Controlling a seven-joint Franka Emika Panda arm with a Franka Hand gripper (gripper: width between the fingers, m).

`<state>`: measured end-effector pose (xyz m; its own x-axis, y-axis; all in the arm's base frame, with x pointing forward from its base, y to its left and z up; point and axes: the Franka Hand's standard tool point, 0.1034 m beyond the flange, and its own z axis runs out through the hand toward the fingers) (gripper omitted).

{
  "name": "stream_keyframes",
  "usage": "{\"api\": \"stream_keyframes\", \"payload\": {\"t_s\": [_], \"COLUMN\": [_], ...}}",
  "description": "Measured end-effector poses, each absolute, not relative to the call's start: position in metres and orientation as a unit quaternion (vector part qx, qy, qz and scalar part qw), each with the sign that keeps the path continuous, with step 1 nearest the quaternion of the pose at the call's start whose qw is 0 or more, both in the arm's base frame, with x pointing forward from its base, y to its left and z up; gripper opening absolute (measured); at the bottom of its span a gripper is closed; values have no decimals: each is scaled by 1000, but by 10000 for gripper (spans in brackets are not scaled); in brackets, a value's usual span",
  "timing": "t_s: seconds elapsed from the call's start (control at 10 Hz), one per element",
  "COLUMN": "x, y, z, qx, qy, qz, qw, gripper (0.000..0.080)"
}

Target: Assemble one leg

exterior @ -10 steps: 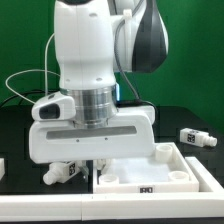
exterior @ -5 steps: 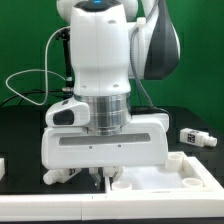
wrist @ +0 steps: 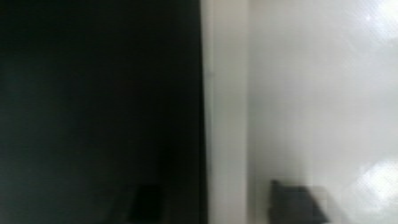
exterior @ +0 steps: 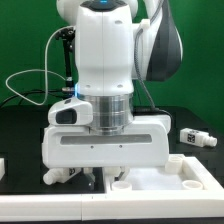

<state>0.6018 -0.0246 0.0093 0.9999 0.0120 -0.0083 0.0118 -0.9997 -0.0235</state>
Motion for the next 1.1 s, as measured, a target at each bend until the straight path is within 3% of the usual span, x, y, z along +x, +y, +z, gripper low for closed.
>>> {"api": "stream_keyframes", "payload": {"t_s": [0.1, 0.2, 0.5, 0.9, 1.1], "x": [601, 599, 592, 590, 575], "y": [-29, -31, -34, -37, -44], "z": [28, 48, 79, 75, 71], "qx": [-999, -999, -967, -923, -866], "qy": [-35, -42, -256, -385, -500], "qz": [9, 13, -6, -2, -1], "qw": [15, 19, 6, 3, 3], "gripper": [382, 593, 645, 649, 649]}}
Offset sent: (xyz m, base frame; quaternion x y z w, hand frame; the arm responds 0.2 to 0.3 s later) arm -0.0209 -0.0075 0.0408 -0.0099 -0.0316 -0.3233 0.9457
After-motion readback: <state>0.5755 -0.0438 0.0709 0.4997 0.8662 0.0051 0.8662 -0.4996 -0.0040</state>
